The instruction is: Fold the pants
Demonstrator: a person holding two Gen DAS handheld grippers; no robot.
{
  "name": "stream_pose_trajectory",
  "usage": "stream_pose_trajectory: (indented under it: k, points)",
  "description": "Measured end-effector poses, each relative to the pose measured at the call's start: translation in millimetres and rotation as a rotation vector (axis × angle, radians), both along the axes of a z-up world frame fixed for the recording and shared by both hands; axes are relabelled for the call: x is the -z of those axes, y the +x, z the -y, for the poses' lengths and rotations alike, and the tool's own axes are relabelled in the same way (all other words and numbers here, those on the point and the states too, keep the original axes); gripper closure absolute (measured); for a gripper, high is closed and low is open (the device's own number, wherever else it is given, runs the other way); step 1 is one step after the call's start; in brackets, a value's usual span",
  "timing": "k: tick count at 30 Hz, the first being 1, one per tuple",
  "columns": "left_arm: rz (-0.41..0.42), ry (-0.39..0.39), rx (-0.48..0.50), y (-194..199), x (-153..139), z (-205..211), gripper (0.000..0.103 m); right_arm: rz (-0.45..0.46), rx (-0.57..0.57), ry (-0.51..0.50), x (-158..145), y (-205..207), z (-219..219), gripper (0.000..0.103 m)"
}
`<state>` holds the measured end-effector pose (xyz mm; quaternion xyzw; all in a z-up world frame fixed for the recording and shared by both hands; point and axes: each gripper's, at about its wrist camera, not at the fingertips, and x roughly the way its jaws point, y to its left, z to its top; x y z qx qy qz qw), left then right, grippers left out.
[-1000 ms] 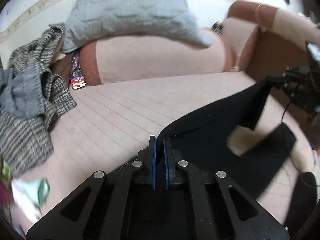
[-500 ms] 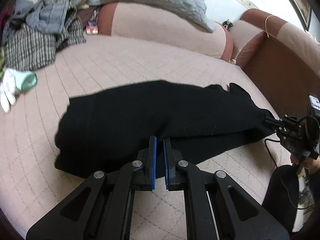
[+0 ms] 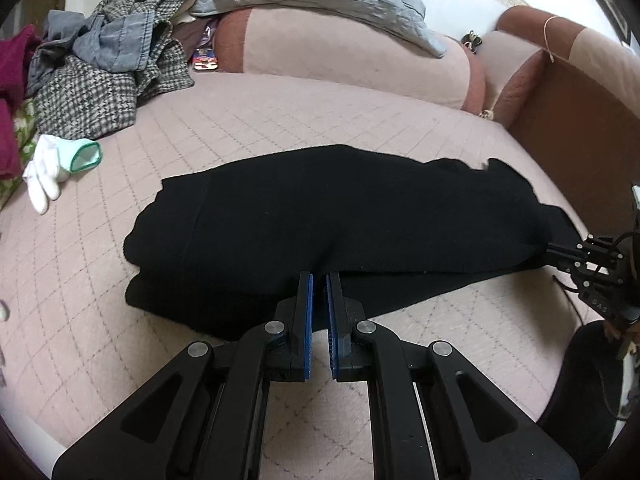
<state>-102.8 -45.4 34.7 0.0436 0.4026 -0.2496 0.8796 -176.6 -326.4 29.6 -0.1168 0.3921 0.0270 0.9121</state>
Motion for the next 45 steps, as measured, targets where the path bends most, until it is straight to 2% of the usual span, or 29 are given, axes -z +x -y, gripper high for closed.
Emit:
stream_pose_trajectory:
  k: [7,10,13,15,17,18,19,20,21,27,31,34,35,36,38,39,40,44,45]
  points:
    - [-0.01,0.008,-0.031,-2.9,6.0,-5.7,0.098,-0.04,0.047,0.043,4.9,5.1,5.2,0.099]
    - [-0.053,-0.027,-0.044,-4.6,7.5,-14.5,0.098,-0.068,0.095,0.087,7.2,10.0,8.7,0.096]
    - [-0.109,-0.12,-0.092,-6.7,8.6,-33.5,0.098,0.0,0.112,0.137,-6.2,-2.3,3.7,0.081]
    - [-0.145,-0.177,-0.127,-6.7,9.5,-44.8,0.097,0.048,0.085,0.181,-15.1,-10.0,-3.2,0.06]
    - [-0.141,-0.206,-0.15,-5.3,5.9,-51.2,0.089,0.109,0.033,0.211,-23.3,-14.5,-17.3,0.056]
    - [-0.129,-0.224,-0.158,-4.7,3.2,-54.3,0.077,0.129,0.009,0.211,-25.4,-13.6,-24.1,0.056]
    - [-0.118,-0.251,-0.165,-4.4,0.6,-57.4,0.06,0.149,-0.015,0.204,-26.5,-10.7,-33.3,0.056]
    - [-0.114,-0.268,-0.169,-3.9,-1.2,-58.8,0.051,0.158,-0.041,0.199,-26.6,-4.2,-44.0,0.056]
    - [-0.108,-0.298,-0.179,-3.0,-2.6,-61.5,0.045,0.156,-0.066,0.2,-25.9,4.8,-54.6,0.056]
    - [-0.124,-0.289,-0.254,18.7,1.8,-65.0,0.045,0.146,-0.16,0.244,-15.4,46.9,-105.1,0.056]
    - [-0.141,-0.273,-0.329,33.9,8.2,-72.8,0.045,0.099,-0.195,0.186,4.4,69.4,-132.2,0.056]
    - [-0.124,-0.269,-0.387,44.8,7.7,-77.0,0.045,0.112,-0.21,0.137,12.7,78.6,-137.5,0.056]
    - [-0.128,-0.271,-0.395,47.8,8.6,-76.7,0.045,0.106,-0.21,0.131,14.3,81.4,-137.9,0.059]
    - [-0.14,-0.288,-0.392,51.4,10.5,-75.4,0.045,0.099,-0.207,0.13,15.6,85.0,-136.9,0.074]
    - [-0.146,-0.307,-0.38,53.6,11.7,-72.9,0.049,0.098,-0.203,0.152,12.1,88.3,-133.7,0.092]
    - [-0.134,-0.308,-0.376,51.0,9.6,-71.9,0.063,0.105,-0.199,0.162,8.4,87.1,-132.6,0.096]
    - [-0.11,-0.296,-0.372,46.4,4.8,-71.2,0.075,0.112,-0.202,0.171,3.6,84.6,-132.6,0.098]
    - [-0.017,-0.312,-0.334,24.8,-15.0,-76.7,0.076,0.154,-0.217,0.238,-17.0,59.0,-131.4,0.098]
    - [-0.002,-0.289,-0.327,19.3,-14.7,-77.1,0.076,0.157,-0.222,0.251,-19.3,53.0,-131.7,0.098]
